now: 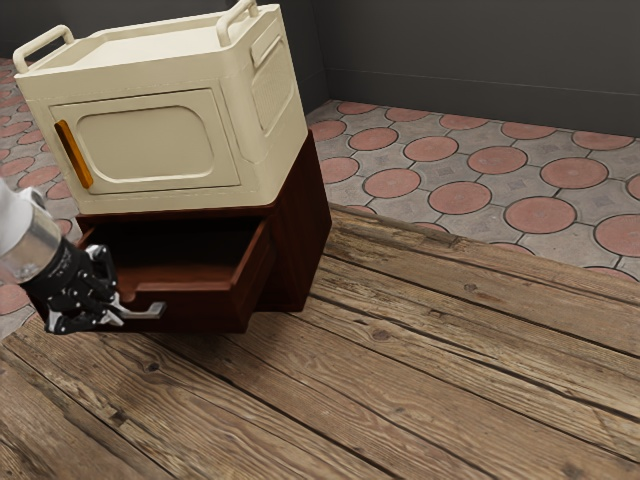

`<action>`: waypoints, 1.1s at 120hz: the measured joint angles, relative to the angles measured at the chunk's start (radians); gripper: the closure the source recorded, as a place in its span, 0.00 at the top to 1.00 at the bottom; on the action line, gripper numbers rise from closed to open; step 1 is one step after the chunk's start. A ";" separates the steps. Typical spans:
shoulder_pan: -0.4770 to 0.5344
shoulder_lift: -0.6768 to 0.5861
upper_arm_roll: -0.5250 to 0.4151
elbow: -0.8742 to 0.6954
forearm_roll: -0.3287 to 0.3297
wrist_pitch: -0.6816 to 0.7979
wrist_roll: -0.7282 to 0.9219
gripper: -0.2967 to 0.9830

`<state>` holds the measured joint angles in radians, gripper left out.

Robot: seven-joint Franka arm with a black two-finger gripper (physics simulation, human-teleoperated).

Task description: Pull the drawer handle with one arm to open the drawer

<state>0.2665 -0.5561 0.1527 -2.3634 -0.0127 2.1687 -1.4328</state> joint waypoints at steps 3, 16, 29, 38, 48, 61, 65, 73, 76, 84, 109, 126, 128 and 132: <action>0.004 -0.004 -0.003 -0.004 0.000 -0.001 0.000 0.15; 0.012 -0.023 -0.008 -0.019 0.000 -0.007 -0.001 0.15; 0.014 -0.042 -0.010 -0.032 0.000 -0.010 -0.002 0.15; 0.015 -0.053 -0.010 -0.039 0.000 -0.014 -0.002 0.15; 0.016 -0.062 -0.010 -0.043 0.000 -0.018 -0.003 0.15; 0.030 -0.067 -0.018 -0.048 0.000 -0.025 -0.003 0.15; 0.031 -0.068 -0.019 -0.049 0.000 -0.026 -0.003 0.15; 0.033 -0.071 -0.024 -0.049 0.000 -0.028 -0.003 0.16; 0.034 -0.073 -0.026 -0.049 0.000 -0.028 -0.003 0.18; 0.034 -0.075 -0.030 -0.050 0.004 -0.027 -0.002 0.23; 0.034 -0.138 -0.059 -0.045 0.021 -0.029 -0.001 0.35; 0.031 -0.023 -0.070 0.205 0.023 -0.153 0.002 0.55; 0.030 0.009 -0.070 0.249 0.023 -0.175 0.002 0.57; 0.030 0.091 -0.071 0.355 0.023 -0.223 0.003 0.60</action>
<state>0.2961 -0.4654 0.0820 -2.0089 0.0103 1.9453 -1.4302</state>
